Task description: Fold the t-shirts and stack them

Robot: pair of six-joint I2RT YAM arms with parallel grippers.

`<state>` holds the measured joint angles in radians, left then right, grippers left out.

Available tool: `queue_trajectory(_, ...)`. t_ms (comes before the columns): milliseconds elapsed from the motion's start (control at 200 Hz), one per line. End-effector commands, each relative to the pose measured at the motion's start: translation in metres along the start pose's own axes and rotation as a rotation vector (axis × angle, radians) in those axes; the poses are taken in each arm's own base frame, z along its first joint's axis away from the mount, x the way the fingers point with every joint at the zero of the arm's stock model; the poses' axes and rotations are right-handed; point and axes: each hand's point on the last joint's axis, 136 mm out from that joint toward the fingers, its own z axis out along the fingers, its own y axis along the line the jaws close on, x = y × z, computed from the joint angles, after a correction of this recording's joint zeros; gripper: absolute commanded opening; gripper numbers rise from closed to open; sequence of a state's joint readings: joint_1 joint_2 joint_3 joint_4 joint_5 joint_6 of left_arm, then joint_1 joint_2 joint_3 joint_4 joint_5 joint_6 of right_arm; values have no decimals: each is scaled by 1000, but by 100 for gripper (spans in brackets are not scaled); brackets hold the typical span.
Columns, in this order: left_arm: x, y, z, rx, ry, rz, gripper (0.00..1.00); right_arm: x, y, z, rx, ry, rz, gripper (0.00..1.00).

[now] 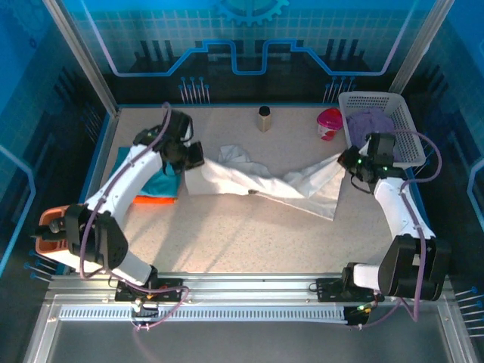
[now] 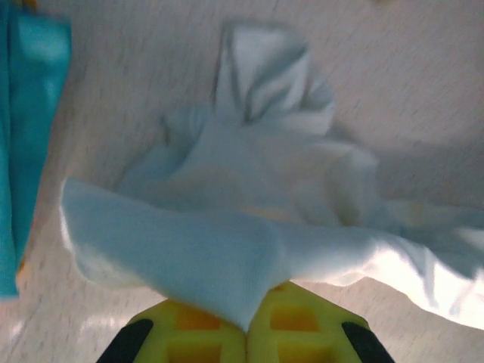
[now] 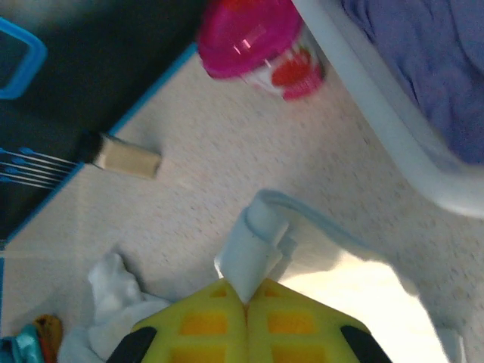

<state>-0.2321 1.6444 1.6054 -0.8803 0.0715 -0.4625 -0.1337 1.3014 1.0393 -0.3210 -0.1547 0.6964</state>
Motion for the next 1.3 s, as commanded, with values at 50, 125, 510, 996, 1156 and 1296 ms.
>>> queue_trajectory(50, -52, -5, -27, -25, -78, 60, 0, -46, 36, -22, -50, -128, -29, 0)
queue_trajectory(125, -65, -10, -40, -20, -102, 64, 0, -57, 50, -33, -76, -145, -47, 0)
queue_trajectory(510, 18, 33, -44, -63, -11, 14, 0, 99, -19, -70, 19, 232, 69, 0)
queue_trajectory(996, 106, 86, 2, -125, 160, -48, 0, 192, -74, -63, 130, 462, 132, 6)
queue_trajectory(1156, 105, 89, 10, -134, 157, -41, 0, 175, -65, -18, 100, 471, 147, 15)
queue_trajectory(1296, 106, 88, 16, -122, 162, -49, 0, 150, -55, 13, 89, 461, 122, 38)
